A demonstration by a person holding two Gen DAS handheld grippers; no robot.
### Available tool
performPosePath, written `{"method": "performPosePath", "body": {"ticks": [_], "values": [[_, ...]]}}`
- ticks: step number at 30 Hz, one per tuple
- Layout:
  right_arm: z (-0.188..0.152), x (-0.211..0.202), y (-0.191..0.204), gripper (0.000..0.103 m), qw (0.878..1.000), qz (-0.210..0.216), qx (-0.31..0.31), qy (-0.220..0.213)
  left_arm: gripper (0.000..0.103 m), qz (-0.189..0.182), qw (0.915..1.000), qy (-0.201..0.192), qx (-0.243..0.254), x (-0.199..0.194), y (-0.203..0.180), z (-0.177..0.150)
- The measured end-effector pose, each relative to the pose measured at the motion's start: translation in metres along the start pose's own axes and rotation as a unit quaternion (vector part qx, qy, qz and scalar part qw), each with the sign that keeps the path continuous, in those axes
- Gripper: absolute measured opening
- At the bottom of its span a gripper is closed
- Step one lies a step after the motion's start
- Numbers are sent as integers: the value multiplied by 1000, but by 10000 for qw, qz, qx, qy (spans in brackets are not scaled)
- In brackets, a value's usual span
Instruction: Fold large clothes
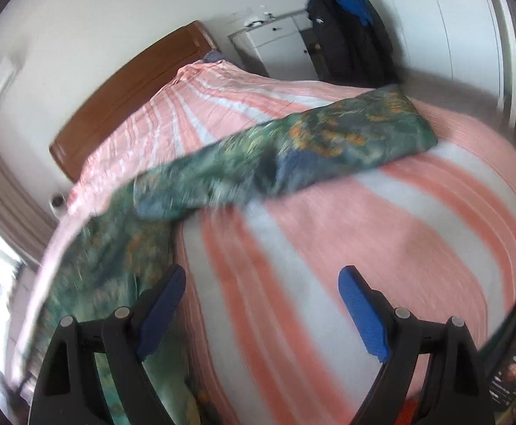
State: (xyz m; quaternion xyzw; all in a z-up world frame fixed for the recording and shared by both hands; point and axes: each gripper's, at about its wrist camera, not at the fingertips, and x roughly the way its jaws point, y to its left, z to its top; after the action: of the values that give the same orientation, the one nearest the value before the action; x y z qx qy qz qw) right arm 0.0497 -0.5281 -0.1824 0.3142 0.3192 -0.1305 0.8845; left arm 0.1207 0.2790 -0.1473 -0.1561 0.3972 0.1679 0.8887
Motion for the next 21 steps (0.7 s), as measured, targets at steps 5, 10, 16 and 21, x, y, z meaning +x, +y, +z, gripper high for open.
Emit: {"method": "performPosePath", "body": {"ticks": [5,10,16,21], "values": [[63,29,-88,87,9837,150,1787,132,103,43,10000,-11,-76,2,1,2],[90,65,-135,82,9614,323,2732,44,103,183,9998,-2,62,4,-6,-1],[118,84,-109,12,9714,-365,2347,18,102,296,9993,-61,237,3,-12,-3],[174,51,20,12,9916,477,1094,-490,102,215,9995,-17,211,7,-12,-1]]}}
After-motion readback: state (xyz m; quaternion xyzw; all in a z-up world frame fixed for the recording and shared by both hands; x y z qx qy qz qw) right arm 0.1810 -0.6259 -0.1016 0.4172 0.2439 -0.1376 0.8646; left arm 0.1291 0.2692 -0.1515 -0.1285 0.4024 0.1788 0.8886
